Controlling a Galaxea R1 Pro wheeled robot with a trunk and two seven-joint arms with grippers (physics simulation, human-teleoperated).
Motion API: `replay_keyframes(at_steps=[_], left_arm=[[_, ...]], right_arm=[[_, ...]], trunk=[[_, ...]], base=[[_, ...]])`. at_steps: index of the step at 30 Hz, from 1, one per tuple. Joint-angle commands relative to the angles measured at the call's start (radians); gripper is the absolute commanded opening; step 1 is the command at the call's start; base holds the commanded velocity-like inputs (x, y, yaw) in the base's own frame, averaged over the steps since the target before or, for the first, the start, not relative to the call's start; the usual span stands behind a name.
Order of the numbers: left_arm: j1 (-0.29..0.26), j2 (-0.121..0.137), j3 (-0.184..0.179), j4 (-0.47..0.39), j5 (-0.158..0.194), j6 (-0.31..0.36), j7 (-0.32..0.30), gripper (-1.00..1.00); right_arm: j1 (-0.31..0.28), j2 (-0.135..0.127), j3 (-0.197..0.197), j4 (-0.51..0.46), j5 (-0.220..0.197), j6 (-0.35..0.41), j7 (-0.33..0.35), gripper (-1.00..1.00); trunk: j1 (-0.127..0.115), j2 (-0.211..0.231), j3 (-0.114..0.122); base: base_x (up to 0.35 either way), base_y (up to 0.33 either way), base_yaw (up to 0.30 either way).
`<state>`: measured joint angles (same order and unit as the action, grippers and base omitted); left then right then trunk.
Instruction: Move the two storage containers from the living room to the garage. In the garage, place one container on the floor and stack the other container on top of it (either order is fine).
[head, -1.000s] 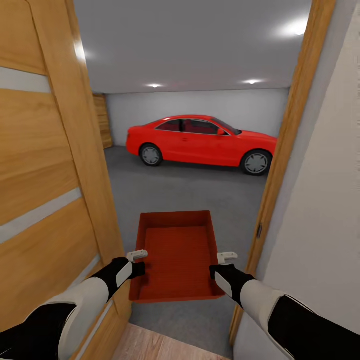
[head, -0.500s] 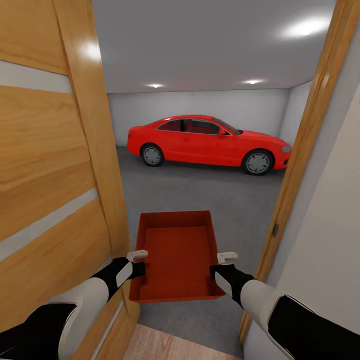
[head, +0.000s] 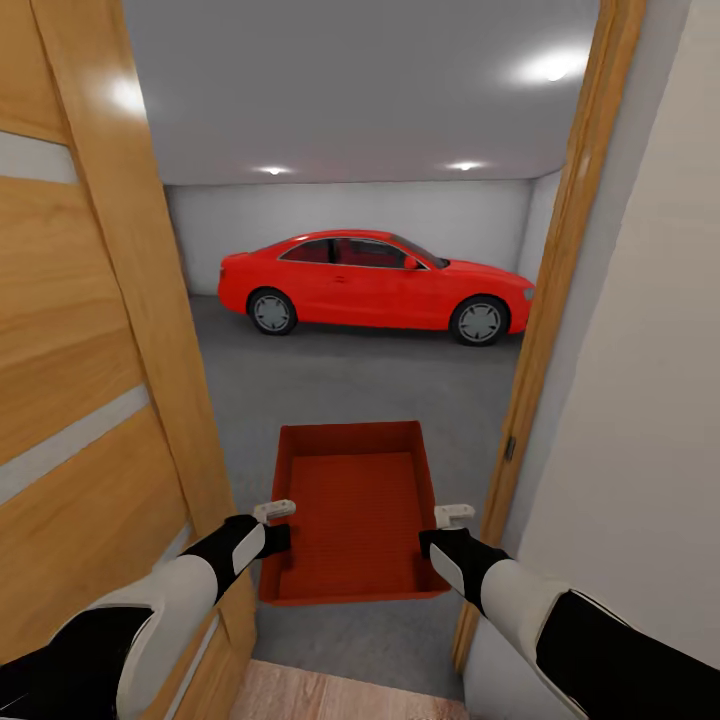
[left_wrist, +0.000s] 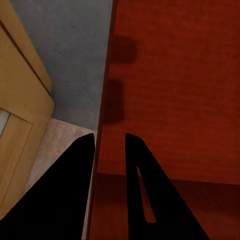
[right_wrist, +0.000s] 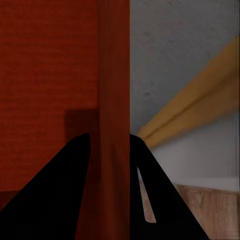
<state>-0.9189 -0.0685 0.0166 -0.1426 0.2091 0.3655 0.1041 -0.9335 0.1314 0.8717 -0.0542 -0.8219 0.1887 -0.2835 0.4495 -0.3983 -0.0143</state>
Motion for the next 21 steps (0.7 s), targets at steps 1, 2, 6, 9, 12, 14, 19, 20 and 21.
replay_keyframes(at_steps=[1, 2, 6, 9, 12, 14, 19, 20, 21], left_arm=[[0.000, -0.001, 0.006, -0.003, -0.008, 0.007, 0.009, -1.00], [0.000, -0.001, 0.006, -0.003, -0.008, 0.007, 0.009, -1.00], [0.000, -0.001, 0.006, -0.003, -0.008, 0.007, 0.009, -1.00], [0.000, -0.001, 0.006, -0.003, -0.008, 0.007, 0.009, -1.00], [0.000, -0.001, 0.006, -0.003, -0.008, 0.006, 0.009, -1.00], [0.000, -0.001, 0.006, -0.003, -0.008, 0.006, 0.009, -1.00], [0.000, 0.000, 0.006, -0.003, -0.008, 0.006, 0.009, -1.00], [0.000, 0.000, 0.006, -0.003, -0.008, 0.006, 0.009, -1.00], [0.000, 0.000, 0.006, -0.003, -0.008, 0.006, 0.009, -1.00]], right_arm=[[-0.001, 0.013, 0.012, -0.003, -0.008, 0.006, -0.003, -1.00], [-0.001, 0.013, 0.012, -0.003, -0.008, 0.006, -0.003, -1.00], [-0.001, 0.013, 0.012, -0.003, -0.008, 0.006, -0.003, -1.00], [-0.001, 0.013, 0.012, -0.003, -0.009, 0.006, -0.003, -1.00], [-0.001, 0.013, 0.012, -0.003, -0.009, 0.006, -0.003, -1.00], [-0.001, 0.013, 0.012, -0.003, -0.009, 0.006, -0.003, -1.00], [-0.001, 0.013, 0.012, -0.003, -0.009, 0.006, -0.003, -1.00], [-0.001, 0.013, 0.012, -0.003, -0.009, 0.006, -0.003, -1.00], [-0.001, 0.013, 0.012, -0.003, -0.009, 0.006, -0.003, -1.00]], trunk=[[0.001, -0.002, -0.001], [0.001, -0.002, -0.001], [0.001, -0.002, -0.001], [0.001, -0.002, -0.001], [0.001, -0.002, -0.001], [0.001, -0.002, -0.001], [0.001, -0.002, -0.001], [0.001, -0.002, -0.001], [0.001, -0.002, -0.001]], base=[[0.000, 0.000, -0.217], [0.014, 0.068, -0.049], [0.078, 0.216, -0.014], [0.055, 0.214, -0.001], [0.011, 0.056, -0.090], [0.001, 0.006, -0.216], [0.000, 0.001, -0.235], [0.000, 0.000, -0.237], [0.000, 0.000, -0.191]])
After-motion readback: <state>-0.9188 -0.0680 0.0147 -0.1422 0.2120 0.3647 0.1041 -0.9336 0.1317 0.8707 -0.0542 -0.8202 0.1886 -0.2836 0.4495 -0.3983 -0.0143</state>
